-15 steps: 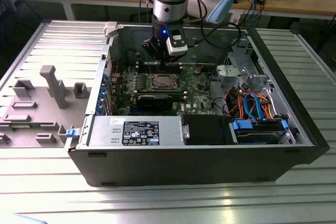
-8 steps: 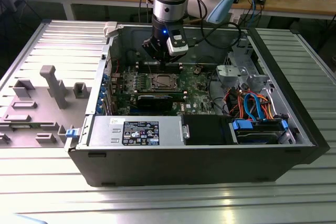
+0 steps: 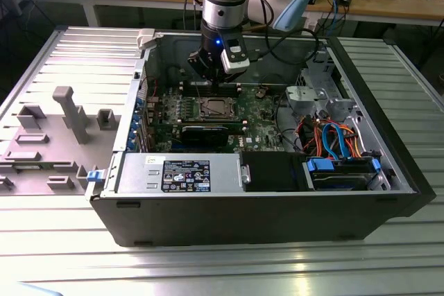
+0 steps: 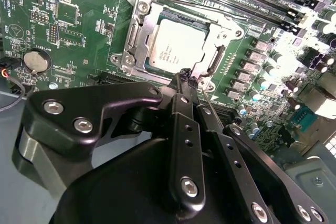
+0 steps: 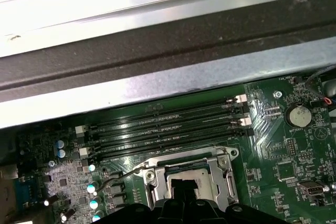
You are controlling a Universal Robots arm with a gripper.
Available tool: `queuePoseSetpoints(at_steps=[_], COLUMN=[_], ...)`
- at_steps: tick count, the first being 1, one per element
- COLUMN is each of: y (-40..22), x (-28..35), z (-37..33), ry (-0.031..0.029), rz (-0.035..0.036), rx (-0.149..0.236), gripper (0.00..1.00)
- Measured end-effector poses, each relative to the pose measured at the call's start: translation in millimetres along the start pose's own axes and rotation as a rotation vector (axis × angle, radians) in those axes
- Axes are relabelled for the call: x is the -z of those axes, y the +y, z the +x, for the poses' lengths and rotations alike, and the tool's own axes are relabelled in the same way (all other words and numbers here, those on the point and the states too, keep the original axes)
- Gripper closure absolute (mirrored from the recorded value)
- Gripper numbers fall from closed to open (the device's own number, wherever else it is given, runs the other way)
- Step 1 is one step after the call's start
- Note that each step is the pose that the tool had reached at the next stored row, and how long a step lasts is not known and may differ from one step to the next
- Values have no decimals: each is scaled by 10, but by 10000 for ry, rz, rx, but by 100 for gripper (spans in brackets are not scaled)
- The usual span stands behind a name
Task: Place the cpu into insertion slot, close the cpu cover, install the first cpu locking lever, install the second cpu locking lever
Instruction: 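Install the first cpu locking lever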
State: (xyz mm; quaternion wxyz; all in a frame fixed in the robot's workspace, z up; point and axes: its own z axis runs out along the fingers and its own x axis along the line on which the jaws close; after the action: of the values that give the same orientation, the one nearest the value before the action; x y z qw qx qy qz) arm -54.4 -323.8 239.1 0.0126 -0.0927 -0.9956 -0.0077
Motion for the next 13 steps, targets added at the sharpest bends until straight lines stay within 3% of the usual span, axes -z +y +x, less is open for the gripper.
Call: queuePoseSetpoints(at_steps=[13], y=[0], x=[0], z=[0], ry=[4], rz=[7], rx=[283], gripper=[89])
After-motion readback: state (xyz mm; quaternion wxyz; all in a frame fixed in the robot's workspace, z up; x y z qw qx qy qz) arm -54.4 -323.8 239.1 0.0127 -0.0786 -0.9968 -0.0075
